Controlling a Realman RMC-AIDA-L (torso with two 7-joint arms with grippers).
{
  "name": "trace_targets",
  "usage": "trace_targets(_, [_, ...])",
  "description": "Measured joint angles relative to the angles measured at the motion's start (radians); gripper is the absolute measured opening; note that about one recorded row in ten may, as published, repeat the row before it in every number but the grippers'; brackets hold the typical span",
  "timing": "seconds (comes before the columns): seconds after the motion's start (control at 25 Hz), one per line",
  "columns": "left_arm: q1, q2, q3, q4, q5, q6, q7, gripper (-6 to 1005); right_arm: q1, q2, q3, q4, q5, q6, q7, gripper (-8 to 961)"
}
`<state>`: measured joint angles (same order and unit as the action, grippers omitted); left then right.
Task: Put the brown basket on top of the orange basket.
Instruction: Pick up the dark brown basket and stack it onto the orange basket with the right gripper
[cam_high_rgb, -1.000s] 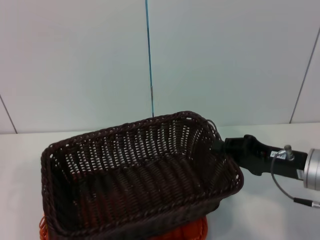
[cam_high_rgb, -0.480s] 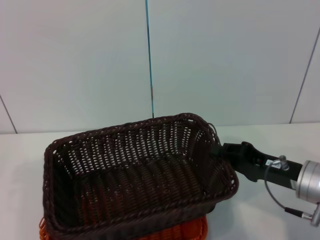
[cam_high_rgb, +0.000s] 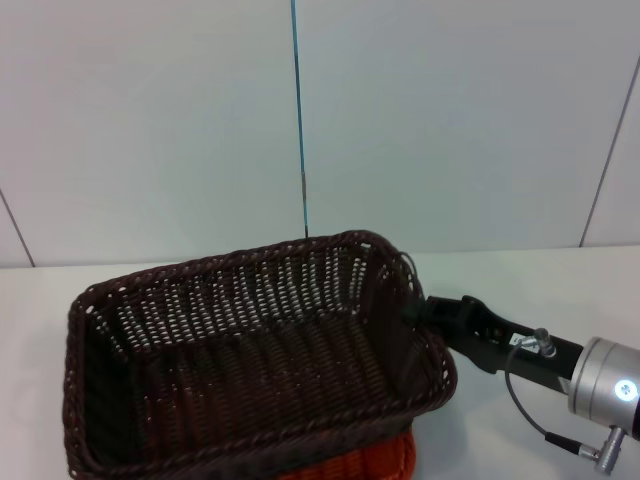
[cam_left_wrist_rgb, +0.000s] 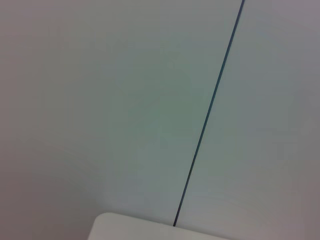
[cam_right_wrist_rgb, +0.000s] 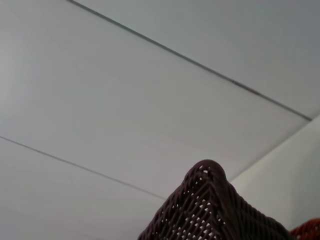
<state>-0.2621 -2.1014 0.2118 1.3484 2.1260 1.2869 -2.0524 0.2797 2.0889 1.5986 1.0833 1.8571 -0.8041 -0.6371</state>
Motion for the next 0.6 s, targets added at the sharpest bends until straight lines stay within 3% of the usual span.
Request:
trace_targets(0.2, [0.000,0.000,0.000,0.000,0.000,0.000,0.000,661,-0.094,-0.002,-0.065,0.123,0.007,0.072,0.001,188])
trace_targets(0.6, [0.000,0.000,-0.003,-0.002,0.000,0.000,0.000,662,-0.141,0.000,-0.117,0.145,0.046,0.102,-0.024,188])
